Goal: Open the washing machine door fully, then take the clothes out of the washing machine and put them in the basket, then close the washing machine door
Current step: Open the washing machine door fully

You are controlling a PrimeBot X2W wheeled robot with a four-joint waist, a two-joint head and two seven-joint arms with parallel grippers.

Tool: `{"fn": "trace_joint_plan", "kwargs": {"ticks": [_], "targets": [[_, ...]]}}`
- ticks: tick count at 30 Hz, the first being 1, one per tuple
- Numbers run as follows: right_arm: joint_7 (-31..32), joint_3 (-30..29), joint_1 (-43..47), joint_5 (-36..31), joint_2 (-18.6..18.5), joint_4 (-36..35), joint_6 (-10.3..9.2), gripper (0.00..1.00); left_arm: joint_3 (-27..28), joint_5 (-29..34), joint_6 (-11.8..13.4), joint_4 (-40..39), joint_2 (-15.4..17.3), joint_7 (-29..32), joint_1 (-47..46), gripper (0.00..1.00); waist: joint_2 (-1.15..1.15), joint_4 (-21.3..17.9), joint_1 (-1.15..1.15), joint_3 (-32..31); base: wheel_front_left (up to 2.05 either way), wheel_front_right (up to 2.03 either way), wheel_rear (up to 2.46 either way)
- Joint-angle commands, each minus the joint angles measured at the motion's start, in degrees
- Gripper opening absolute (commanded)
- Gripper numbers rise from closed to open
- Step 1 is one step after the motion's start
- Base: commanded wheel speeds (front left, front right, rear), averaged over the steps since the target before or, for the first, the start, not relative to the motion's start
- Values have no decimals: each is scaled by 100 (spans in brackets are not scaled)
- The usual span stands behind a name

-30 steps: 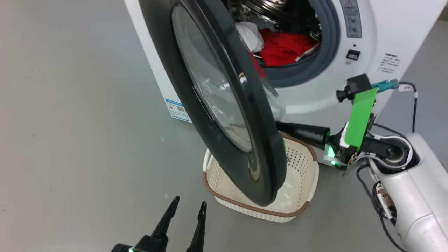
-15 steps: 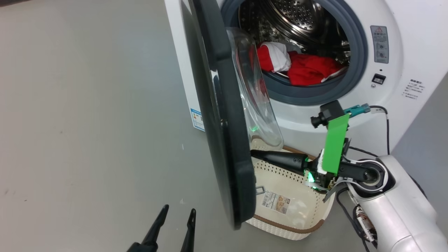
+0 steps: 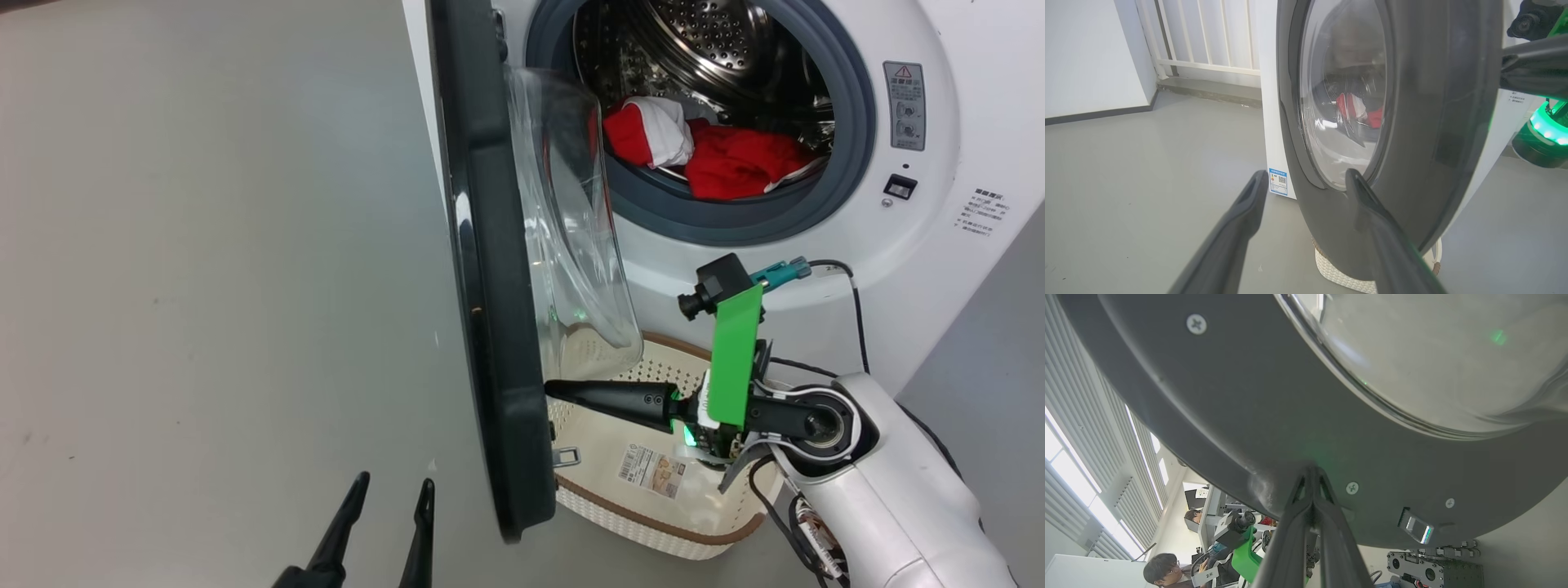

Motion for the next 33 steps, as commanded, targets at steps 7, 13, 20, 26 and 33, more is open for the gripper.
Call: {"fn": "trace_joint_plan", "kwargs": {"ticks": [7, 13, 20, 26, 33], "targets": [[-81, 219, -196, 53, 172, -161, 30, 0, 202, 16, 71, -175, 17, -70, -75, 100, 0, -9, 0, -6, 0, 0, 0], [-231, 120, -71, -41, 171, -199, 30, 8, 237, 33, 9, -111, 17, -70, -83, 100, 0, -43, 0, -67, 0, 0, 0], [-465, -41, 121, -172, 108, -275, 30, 94, 290, 50, -70, -24, 17, -70, -122, 100, 0, -79, 0, -130, 0, 0, 0], [-765, -154, 431, -340, -32, -428, 30, 100, 393, 85, -163, 90, 17, -70, -189, 100, 0, -124, 0, -207, 0, 0, 0], [-1112, -194, 938, -482, -243, -542, 30, 100, 576, 121, -223, 113, 17, -70, -153, 100, 0, -343, 0, -224, 0, 0, 0]]}}
